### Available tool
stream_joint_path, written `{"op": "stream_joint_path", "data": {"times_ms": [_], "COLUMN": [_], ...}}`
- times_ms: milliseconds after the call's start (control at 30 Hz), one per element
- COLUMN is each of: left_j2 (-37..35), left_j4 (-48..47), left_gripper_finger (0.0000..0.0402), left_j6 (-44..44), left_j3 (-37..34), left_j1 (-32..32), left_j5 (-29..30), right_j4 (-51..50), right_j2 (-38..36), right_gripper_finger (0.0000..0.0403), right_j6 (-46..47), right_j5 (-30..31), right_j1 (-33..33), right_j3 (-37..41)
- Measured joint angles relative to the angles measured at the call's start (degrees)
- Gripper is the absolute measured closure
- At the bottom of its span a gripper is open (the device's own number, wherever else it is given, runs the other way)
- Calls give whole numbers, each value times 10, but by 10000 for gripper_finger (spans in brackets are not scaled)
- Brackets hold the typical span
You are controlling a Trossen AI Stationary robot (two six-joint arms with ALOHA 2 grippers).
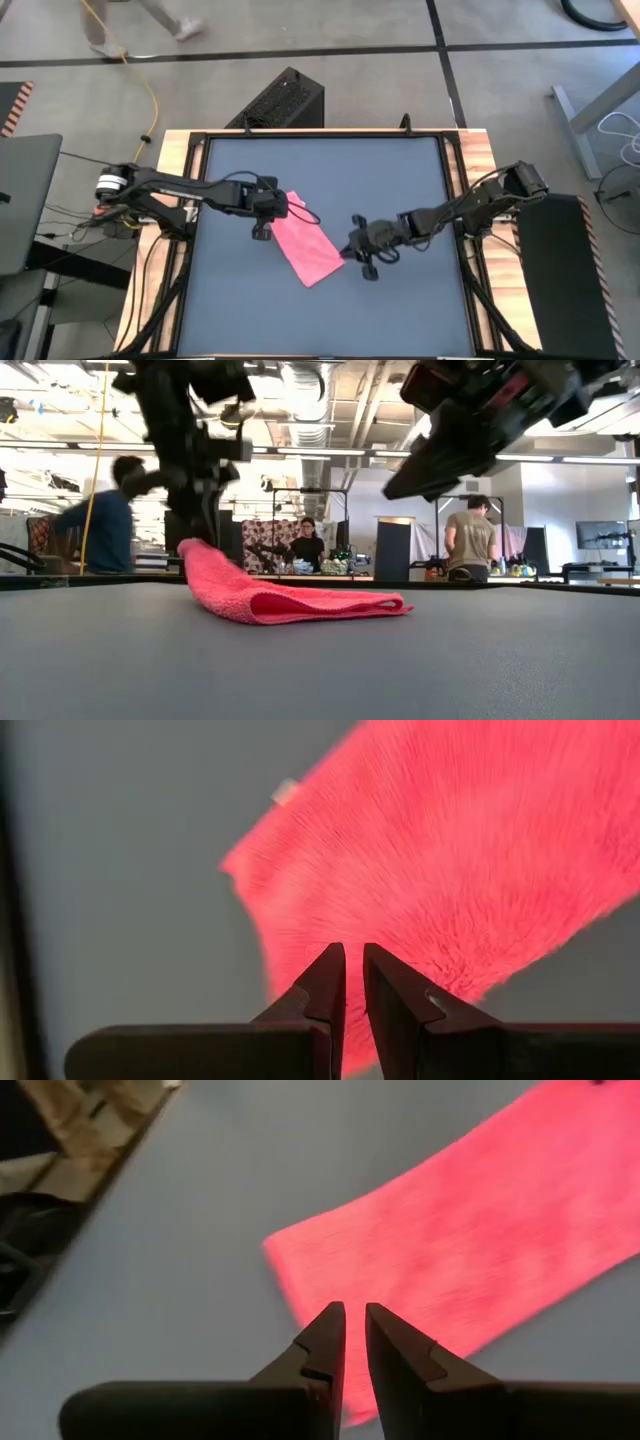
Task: Roll towel
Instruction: Roll the pink microfiber towel
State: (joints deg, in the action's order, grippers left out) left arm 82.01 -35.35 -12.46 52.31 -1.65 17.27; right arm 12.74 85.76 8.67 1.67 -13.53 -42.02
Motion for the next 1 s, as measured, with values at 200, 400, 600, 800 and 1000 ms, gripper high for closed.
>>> {"op": "stream_joint_path", "data": {"times_ms": [200,400,600,800,1000], "left_j2": [-71,-105,-73,38,140], "left_j4": [-76,-97,190,469,487], "left_gripper_finger": [372,372,372,372,372], "left_j6": [63,149,247,326,367], "left_j3": [18,17,-82,-146,-124], "left_j1": [1,17,91,157,186], "left_j5": [-2,-30,-71,-53,-56], "right_j4": [44,202,222,143,100], "right_j2": [7,85,209,308,378], "right_gripper_finger": [333,333,333,333,336], "right_j6": [-70,-71,-108,-152,-145], "right_j5": [-20,-111,-134,-165,-202], "right_j1": [95,164,216,263,295], "right_j3": [0,-3,-104,-237,-311]}}
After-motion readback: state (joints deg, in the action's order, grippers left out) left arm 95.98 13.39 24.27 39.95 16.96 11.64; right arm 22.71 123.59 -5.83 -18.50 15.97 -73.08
